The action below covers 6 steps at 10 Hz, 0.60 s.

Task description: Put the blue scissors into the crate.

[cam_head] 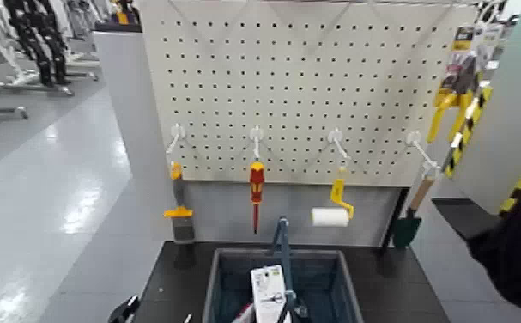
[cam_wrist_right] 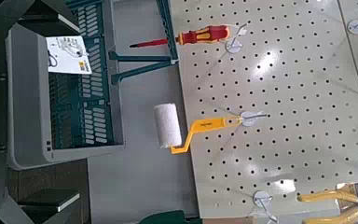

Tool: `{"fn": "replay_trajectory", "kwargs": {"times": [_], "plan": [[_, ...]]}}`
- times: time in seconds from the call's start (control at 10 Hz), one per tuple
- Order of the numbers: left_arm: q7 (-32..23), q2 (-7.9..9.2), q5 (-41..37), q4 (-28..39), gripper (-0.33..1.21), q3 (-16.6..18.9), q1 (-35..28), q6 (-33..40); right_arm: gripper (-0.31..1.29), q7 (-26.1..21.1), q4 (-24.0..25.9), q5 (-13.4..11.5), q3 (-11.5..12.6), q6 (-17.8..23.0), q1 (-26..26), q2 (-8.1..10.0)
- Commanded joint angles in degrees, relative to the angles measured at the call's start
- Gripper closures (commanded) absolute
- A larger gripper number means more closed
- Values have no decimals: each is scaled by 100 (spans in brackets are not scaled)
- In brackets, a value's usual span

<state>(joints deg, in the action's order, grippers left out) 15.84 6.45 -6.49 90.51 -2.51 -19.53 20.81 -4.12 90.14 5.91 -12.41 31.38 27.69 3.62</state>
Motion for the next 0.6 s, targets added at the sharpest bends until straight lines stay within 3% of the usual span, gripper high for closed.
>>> {"fn": "replay_trajectory", "kwargs": {"times": [0.1, 0.6], "plan": [[-11, -108, 34, 2, 6, 67, -68, 37, 8, -80, 66, -2, -15, -97, 35, 16], [-2, -91, -1, 2, 7, 23, -86, -34, 13, -229, 189, -151, -24, -264, 44, 42]]}}
